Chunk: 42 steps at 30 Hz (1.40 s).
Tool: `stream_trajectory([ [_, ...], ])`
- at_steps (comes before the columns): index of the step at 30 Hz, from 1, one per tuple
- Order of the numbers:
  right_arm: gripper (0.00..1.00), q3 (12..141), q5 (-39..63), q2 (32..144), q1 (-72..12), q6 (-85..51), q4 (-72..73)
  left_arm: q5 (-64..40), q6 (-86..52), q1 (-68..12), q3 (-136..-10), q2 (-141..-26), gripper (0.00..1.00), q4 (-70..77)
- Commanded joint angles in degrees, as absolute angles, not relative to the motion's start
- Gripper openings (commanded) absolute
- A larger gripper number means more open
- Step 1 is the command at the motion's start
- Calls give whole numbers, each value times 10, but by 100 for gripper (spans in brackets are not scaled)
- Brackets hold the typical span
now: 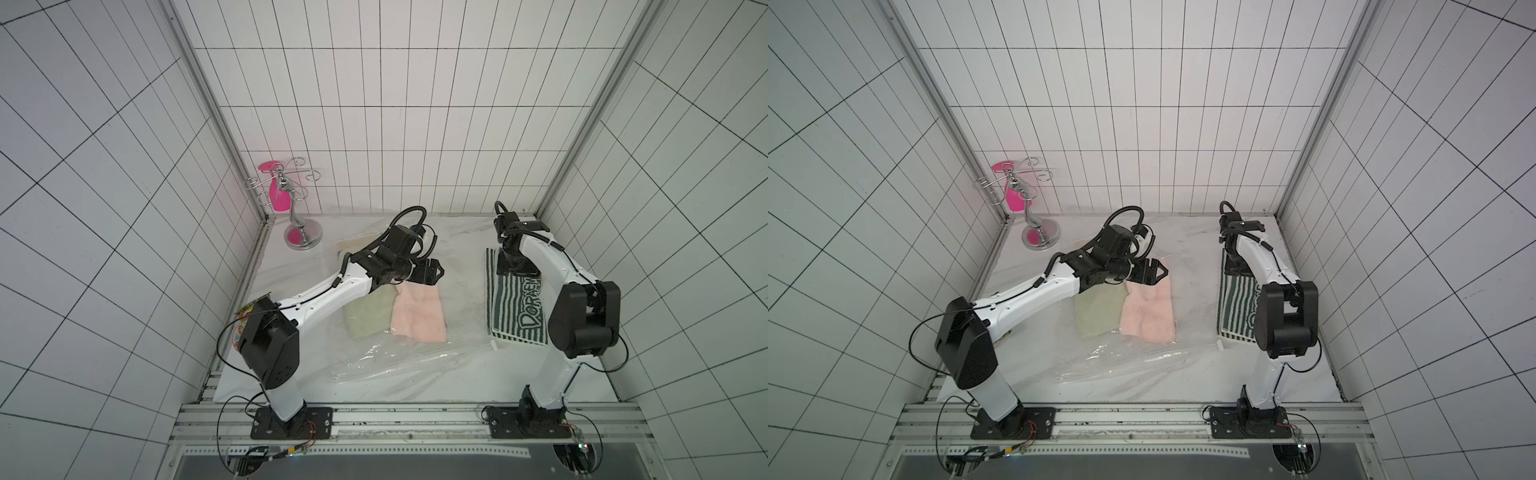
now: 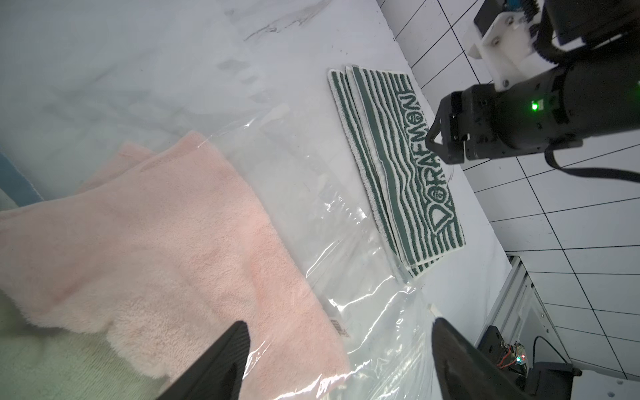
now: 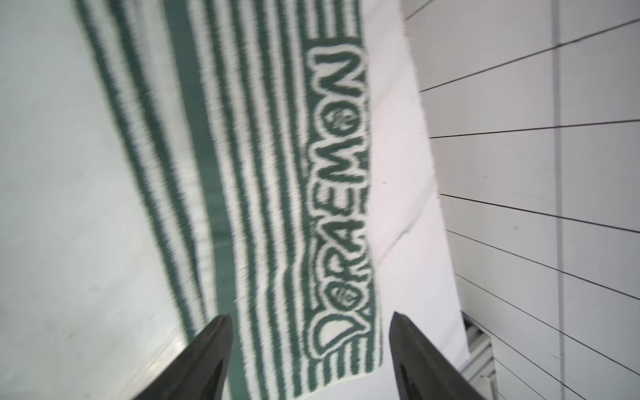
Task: Place the folded towel into the vacuum bag
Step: Move the towel in the vacuum bag.
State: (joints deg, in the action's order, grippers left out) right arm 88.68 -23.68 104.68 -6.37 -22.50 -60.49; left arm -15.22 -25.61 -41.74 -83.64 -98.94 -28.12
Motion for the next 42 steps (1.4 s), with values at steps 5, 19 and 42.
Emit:
stream_trajectory([
  [5,75,856,-74,1133,-83,-244,-550,-104,-275,-389,-815,-1051,98,-308],
  [19,2,826,25,1186,-6,-221,-486,-125,-285,-383,-816,-1057,98,-309],
  [42,0,900,256,1070,-239,-171,-592,-379,-530,-277,-597,-989,86,-8],
])
